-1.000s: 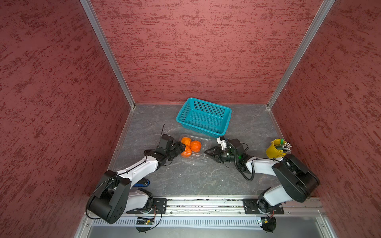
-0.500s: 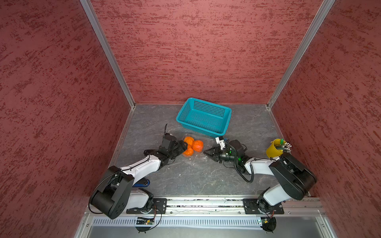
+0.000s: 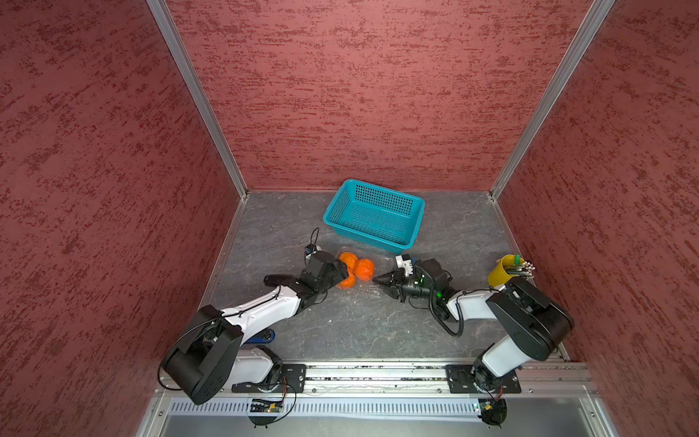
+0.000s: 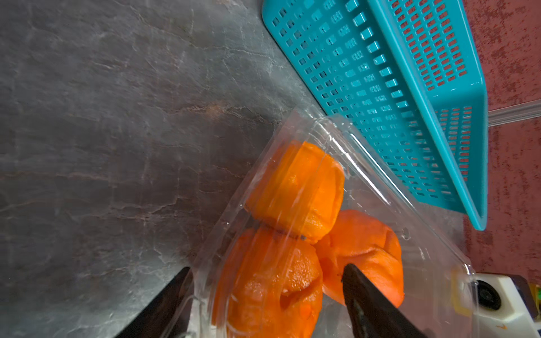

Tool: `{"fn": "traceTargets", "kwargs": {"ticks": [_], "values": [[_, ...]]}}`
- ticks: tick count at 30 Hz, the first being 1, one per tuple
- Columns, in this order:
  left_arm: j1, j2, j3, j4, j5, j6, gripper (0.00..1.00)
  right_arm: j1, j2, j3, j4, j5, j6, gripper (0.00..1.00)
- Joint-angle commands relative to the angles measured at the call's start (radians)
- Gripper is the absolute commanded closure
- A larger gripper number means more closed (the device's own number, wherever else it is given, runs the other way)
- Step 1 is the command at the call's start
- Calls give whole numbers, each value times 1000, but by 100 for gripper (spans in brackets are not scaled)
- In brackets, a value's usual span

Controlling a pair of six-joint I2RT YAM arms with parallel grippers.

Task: Take oranges out of containers
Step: Open the packing box at the center of the board.

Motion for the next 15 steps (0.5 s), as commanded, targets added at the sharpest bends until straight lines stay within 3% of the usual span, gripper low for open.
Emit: {"fn": "traceTargets", "kwargs": {"ticks": [1, 15], "values": [[-106, 25, 28, -156, -20, 51, 21, 24, -9, 16, 119, 10, 71, 69], [-254, 26, 64, -316, -233, 49, 21, 16, -73, 39, 81, 16, 119, 63]]}}
